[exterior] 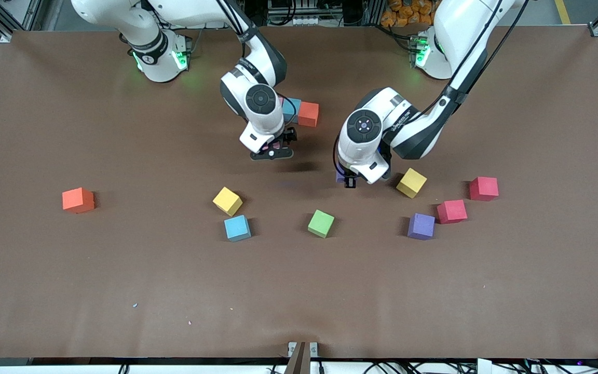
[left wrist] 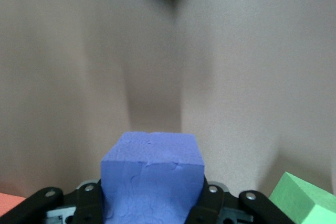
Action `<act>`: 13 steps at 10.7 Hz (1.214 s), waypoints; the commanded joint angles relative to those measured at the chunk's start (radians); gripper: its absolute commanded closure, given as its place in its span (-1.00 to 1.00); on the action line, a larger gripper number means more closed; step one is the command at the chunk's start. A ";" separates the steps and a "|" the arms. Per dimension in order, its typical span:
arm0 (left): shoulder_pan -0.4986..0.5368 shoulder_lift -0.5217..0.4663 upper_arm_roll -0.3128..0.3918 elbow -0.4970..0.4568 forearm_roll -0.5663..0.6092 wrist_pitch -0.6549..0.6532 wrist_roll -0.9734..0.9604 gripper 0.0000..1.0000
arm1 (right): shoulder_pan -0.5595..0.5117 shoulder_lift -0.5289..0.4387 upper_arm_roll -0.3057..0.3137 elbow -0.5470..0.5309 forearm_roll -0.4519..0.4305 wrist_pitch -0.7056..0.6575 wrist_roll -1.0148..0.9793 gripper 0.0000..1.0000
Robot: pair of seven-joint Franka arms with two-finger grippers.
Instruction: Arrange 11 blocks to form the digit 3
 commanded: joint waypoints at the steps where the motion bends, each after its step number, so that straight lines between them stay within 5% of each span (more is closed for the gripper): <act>1: -0.011 -0.060 0.001 -0.077 -0.011 0.054 -0.026 1.00 | -0.040 -0.075 0.008 -0.007 0.010 -0.077 -0.064 -1.00; 4: -0.035 -0.060 0.001 -0.096 -0.006 0.088 -0.072 1.00 | -0.071 -0.095 0.000 0.039 -0.019 -0.131 -0.111 -1.00; 8: -0.139 -0.037 0.003 -0.091 0.052 0.129 -0.267 1.00 | -0.149 -0.066 -0.018 0.103 -0.201 -0.111 -0.253 -1.00; 13: -0.242 0.072 0.003 -0.062 0.140 0.180 -0.416 1.00 | -0.247 0.047 -0.029 0.176 -0.245 0.076 -0.579 -1.00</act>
